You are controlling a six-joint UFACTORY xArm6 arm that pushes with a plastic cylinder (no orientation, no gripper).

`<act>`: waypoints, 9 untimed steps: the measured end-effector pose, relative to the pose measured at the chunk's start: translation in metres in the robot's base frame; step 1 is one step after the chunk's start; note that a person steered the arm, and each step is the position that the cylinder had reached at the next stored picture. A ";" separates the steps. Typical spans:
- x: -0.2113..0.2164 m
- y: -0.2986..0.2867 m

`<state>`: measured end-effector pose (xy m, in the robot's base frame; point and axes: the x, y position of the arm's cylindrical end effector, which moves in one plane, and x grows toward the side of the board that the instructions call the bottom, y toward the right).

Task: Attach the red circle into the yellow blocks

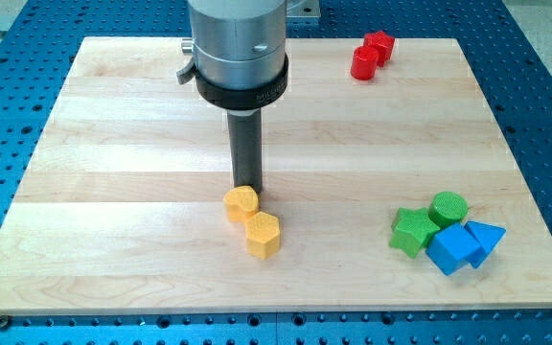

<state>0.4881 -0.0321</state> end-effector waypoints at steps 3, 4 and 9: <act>-0.056 0.123; -0.136 0.219; -0.223 0.167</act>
<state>0.2652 0.1345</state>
